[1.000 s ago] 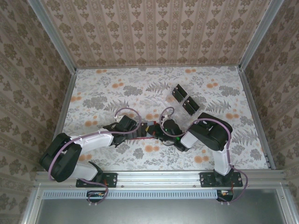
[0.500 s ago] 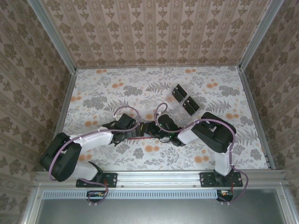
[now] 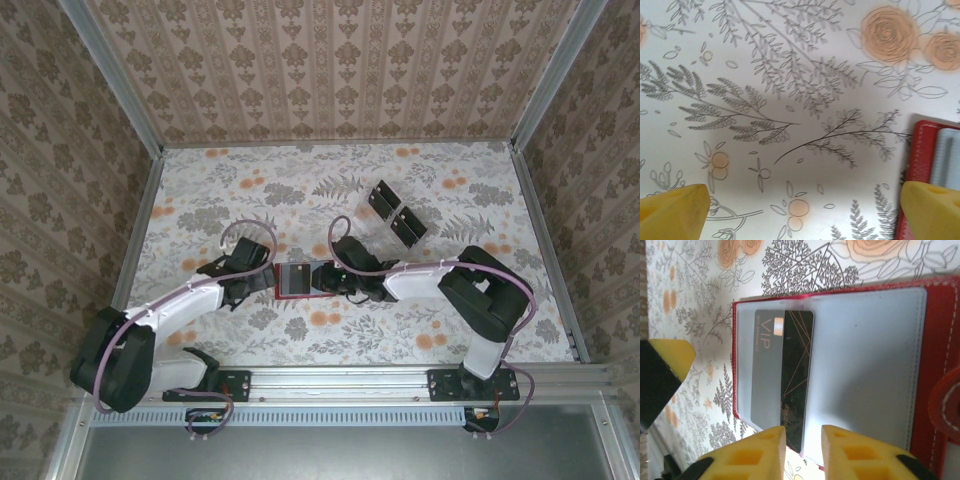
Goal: Put the credit cards into the card holder
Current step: Insert the credit card into the card slot.
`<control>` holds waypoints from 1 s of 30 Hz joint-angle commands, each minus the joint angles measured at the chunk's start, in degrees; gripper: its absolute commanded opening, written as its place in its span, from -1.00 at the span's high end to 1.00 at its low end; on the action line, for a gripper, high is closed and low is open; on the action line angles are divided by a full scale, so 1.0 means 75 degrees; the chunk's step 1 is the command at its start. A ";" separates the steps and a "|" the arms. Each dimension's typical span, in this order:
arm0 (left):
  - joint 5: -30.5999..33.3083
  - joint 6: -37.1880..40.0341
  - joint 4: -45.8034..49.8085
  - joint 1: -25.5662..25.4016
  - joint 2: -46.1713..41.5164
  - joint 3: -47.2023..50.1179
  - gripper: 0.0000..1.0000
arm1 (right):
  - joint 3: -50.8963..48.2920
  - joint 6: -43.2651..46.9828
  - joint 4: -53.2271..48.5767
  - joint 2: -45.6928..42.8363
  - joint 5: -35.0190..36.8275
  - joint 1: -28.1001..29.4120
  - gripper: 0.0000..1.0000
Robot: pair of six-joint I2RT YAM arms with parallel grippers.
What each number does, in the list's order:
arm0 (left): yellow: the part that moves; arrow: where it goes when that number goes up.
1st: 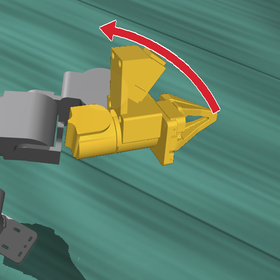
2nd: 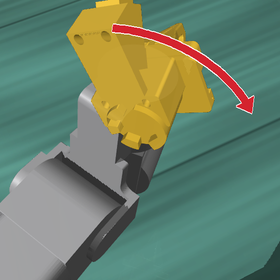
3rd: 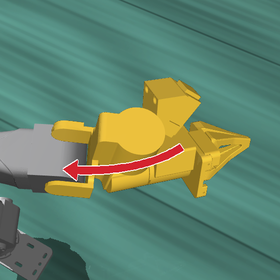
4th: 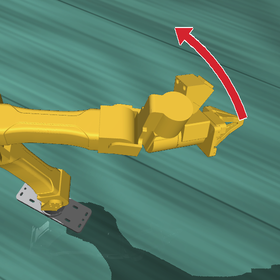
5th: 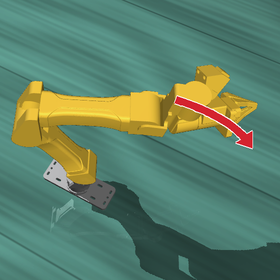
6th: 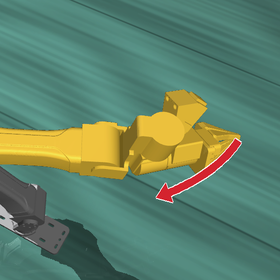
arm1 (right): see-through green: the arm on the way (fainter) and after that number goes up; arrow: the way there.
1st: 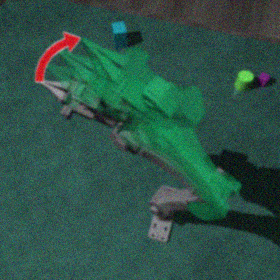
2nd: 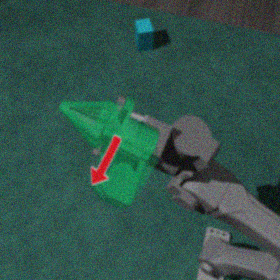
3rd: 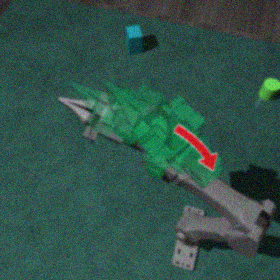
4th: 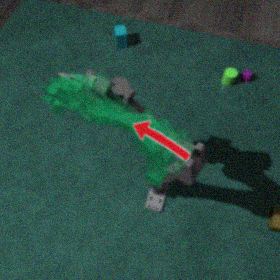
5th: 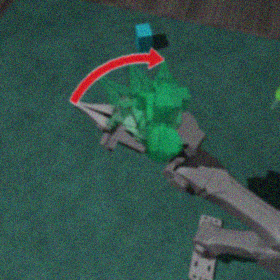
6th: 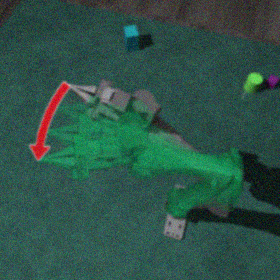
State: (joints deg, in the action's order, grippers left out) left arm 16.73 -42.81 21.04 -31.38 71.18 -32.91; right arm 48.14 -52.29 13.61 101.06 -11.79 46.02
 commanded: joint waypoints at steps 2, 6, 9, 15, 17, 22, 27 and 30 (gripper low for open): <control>0.0066 -0.0206 0.0336 0.0116 0.0043 0.0145 -1.00 | 0.0564 0.0797 -0.1271 0.0015 0.0358 0.0028 0.70; 0.0024 -0.0227 0.0289 0.0117 0.0209 0.0202 -1.00 | 0.0889 0.1017 -0.1552 0.0309 0.0491 0.0027 0.77; -0.0038 -0.0206 0.0211 0.0122 0.0386 0.0250 -1.00 | 0.1099 0.1088 -0.1562 0.0535 0.0448 0.0039 0.81; -0.0182 -0.0152 -0.0003 0.0129 0.0822 0.0251 -1.00 | 0.1494 0.1178 -0.1613 0.0966 0.0349 0.0091 0.83; -0.0231 -0.0129 -0.0081 0.0123 0.0966 0.0222 -0.99 | 0.1593 0.1189 -0.1626 0.1077 0.0320 0.0116 0.83; -0.0420 -0.0046 -0.0287 0.0117 0.1336 0.0125 -1.00 | 0.1842 0.1218 -0.1717 0.1298 0.0256 0.0198 0.84; -0.0531 -0.0005 -0.0449 0.0117 0.1553 0.0116 -1.00 | 0.2068 0.1218 -0.1721 0.1488 0.0157 0.0265 0.84; -0.0575 0.0003 -0.0515 0.0105 0.1629 0.0128 -1.00 | 0.2214 0.1197 -0.1732 0.1589 0.0122 0.0305 0.84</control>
State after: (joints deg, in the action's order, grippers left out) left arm 15.88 -43.35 21.12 -30.98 79.31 -33.26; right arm 62.85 -43.79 2.42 111.61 -9.72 47.68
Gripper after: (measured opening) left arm 0.997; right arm 0.082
